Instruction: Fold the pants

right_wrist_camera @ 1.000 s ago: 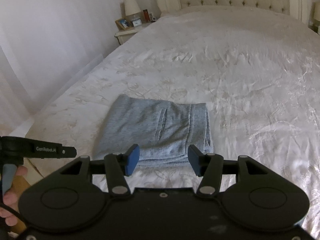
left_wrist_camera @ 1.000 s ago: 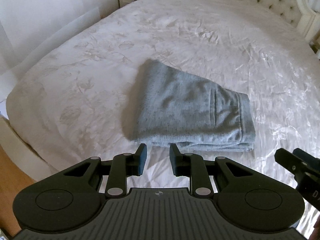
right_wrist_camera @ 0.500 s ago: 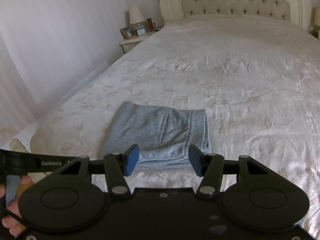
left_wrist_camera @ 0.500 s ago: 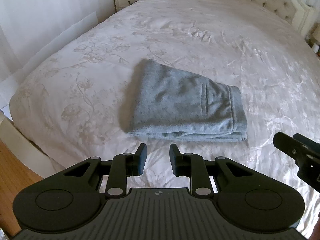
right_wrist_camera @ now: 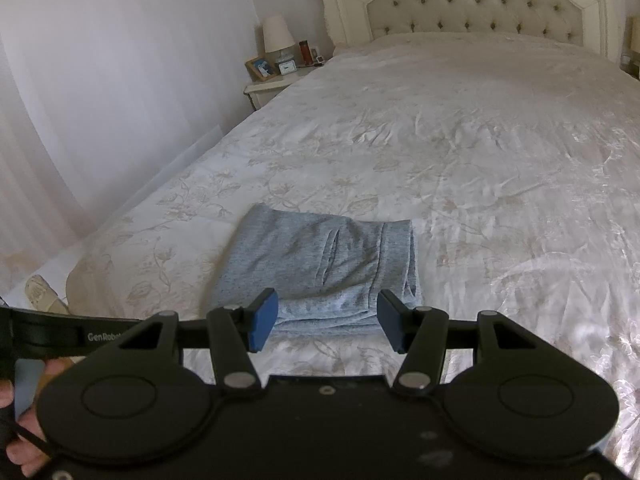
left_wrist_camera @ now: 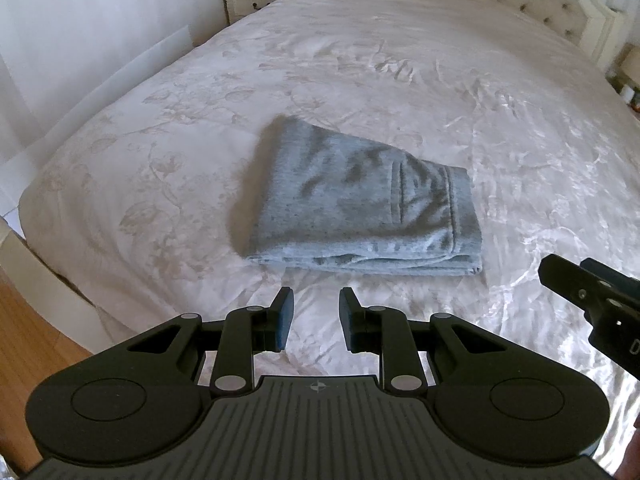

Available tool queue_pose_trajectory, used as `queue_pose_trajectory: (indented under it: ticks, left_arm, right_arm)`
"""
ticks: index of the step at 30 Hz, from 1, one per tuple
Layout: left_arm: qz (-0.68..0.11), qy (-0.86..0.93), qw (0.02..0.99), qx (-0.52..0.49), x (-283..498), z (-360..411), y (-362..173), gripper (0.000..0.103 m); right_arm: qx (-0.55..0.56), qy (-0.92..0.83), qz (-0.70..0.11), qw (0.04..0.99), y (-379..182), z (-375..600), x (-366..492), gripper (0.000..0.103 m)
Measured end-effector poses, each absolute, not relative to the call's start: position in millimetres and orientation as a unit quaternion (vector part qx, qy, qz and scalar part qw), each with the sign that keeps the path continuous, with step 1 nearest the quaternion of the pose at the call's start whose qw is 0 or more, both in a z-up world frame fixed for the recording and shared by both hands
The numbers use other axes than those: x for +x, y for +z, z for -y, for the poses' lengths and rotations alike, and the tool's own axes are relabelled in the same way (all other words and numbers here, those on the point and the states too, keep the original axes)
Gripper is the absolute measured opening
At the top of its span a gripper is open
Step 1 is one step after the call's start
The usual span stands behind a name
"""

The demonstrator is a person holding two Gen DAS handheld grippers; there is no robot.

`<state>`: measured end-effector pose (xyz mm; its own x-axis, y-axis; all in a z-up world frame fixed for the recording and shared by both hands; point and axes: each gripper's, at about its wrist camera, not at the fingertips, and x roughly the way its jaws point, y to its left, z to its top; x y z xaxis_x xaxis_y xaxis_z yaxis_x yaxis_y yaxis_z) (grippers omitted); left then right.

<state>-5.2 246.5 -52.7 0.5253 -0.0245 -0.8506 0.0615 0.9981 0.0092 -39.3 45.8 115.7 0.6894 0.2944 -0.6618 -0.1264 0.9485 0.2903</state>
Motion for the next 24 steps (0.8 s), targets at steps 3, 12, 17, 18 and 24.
queue_pose_trajectory:
  ticks: [3,12,17,18,24]
  left_arm:
    - [-0.485,-0.026,0.874,0.021,-7,-242,-52,0.024]
    - [-0.482,-0.029,0.875,0.028,-10,-231,-52,0.024]
    - [-0.479,-0.029,0.877,0.033,-10,-227,-52,0.024]
    - [-0.479,-0.028,0.877,0.033,-10,-227,-52,0.024]
    - [-0.481,-0.025,0.875,0.033,-8,-230,-53,0.024]
  right_arm:
    - [0.113,0.112,-0.376,0.913,117,-46,-39,0.058]
    - [0.119,0.102,-0.375,0.914,117,-42,-39,0.058]
    - [0.122,0.1,-0.375,0.914,116,-43,-38,0.059]
    - [0.122,0.101,-0.375,0.914,116,-44,-37,0.059]
    - [0.125,0.099,-0.377,0.913,114,-47,-34,0.059]
